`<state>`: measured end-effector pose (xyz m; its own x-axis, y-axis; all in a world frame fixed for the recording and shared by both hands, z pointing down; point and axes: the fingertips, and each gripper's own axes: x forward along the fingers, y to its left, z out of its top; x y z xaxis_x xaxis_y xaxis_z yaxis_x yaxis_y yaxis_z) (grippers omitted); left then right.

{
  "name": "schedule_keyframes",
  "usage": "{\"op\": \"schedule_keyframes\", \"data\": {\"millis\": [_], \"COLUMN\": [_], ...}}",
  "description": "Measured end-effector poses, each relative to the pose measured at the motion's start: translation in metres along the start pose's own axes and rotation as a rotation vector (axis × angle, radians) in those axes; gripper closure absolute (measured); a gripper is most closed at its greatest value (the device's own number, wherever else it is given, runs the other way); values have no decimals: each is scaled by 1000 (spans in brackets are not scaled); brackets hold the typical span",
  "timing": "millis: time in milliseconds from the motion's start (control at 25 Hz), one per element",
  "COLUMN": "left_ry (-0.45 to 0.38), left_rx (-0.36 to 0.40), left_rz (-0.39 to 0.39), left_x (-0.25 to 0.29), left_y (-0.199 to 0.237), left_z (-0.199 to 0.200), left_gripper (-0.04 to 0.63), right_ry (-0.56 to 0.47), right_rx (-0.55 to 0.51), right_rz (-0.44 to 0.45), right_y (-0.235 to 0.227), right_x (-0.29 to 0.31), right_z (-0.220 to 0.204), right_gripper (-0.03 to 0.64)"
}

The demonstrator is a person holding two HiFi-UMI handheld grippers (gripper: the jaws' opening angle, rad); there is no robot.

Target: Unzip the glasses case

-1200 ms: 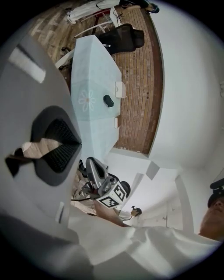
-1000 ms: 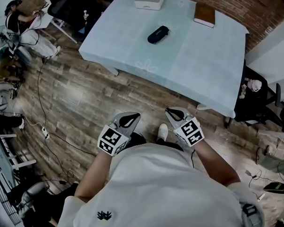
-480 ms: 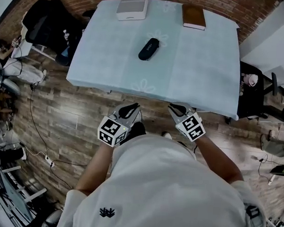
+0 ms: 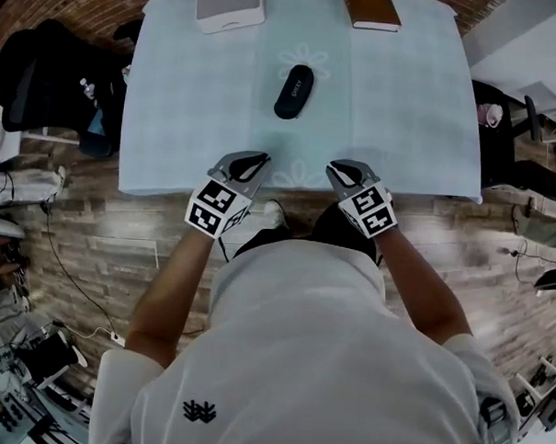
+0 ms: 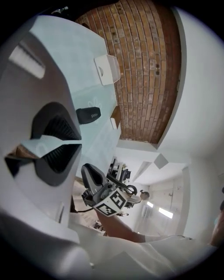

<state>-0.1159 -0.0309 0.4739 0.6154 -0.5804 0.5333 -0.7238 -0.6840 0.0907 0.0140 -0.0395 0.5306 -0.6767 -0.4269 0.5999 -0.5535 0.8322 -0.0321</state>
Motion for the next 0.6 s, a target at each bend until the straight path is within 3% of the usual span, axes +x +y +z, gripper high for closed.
{"op": "schedule_keyframes", "data": {"millis": [200,600], "left_ry": [27,117], "left_rx": [1,16], "left_rz": [-17,-28], "left_x": [28,104], "left_y": [34,91], "left_z": [3,15], "left_gripper": [535,535], "right_ry": [74,124], "right_rx": [6,-10], "right_rz": [6,72], "right_y": [-6,-31], "right_x": [45,135], "right_z": [4,20], "right_gripper": [598,585]}}
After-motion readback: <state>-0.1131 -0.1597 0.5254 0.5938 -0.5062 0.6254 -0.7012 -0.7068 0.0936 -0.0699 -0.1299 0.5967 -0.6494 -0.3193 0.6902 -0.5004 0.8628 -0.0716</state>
